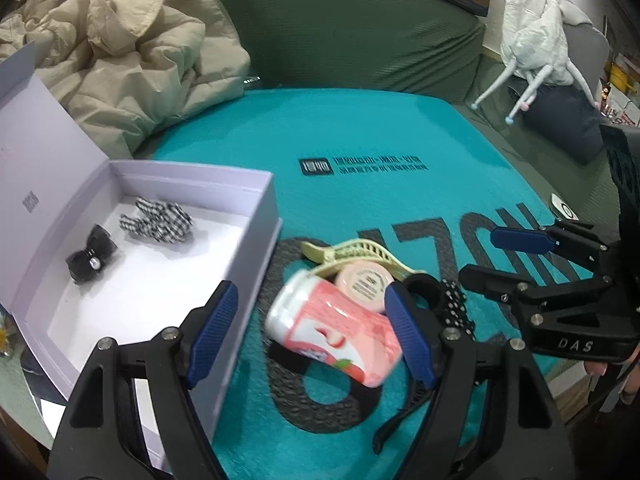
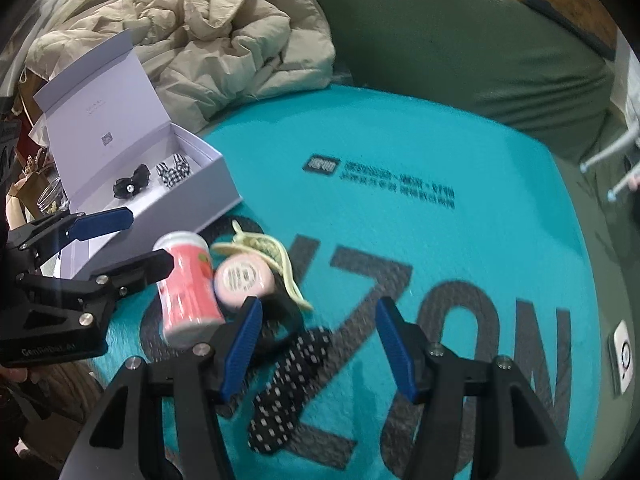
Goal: Organize objects
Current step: 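Withdraw both grippers from the box back toward the remaining items, then grasp the polka-dot scrunchie with the right gripper while the left gripper grasps the pink bottle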
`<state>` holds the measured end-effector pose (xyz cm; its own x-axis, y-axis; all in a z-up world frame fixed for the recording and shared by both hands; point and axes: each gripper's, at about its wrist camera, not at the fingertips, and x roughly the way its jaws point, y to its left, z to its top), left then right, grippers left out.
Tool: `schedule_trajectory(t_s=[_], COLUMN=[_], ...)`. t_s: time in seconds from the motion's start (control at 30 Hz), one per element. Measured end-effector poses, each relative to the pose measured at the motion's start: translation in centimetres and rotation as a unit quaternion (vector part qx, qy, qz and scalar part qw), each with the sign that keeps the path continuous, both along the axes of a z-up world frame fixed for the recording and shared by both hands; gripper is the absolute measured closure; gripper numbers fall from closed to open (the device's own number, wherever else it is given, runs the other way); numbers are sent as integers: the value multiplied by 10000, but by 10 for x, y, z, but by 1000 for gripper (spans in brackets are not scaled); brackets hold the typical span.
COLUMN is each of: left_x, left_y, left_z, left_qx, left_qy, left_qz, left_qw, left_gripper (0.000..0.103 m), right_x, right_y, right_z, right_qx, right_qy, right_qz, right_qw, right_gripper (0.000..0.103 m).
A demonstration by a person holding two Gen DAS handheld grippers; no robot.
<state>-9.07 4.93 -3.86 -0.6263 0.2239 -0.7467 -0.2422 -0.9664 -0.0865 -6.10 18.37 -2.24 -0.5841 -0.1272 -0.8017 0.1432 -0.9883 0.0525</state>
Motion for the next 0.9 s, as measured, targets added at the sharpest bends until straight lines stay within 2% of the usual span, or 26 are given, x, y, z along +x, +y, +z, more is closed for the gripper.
schedule_trajectory(t_s=[0.17, 0.5, 0.7, 0.9], left_x=[5, 9, 8, 2], left_y=[5, 15, 24, 25], left_z=[-10, -22, -25, -28], left_qx=[60, 80, -159, -203], left_qy=[-111, -137, -24, -57], left_qz=[-51, -141, -150, -61], left_qw=[9999, 9998, 9998, 9998], left_gripper=[28, 28, 26, 23], right_x=[14, 23, 22, 21], right_y=[9, 0, -2, 3], right_z=[-5, -23, -33, -41], right_qx=[-109, -109, -57, -72], right_qy=[-55, -262, -353, -461], right_qz=[-138, -27, -16, -61], right_qw=[9998, 9996, 9994, 9989], right_gripper=[43, 43, 43, 43])
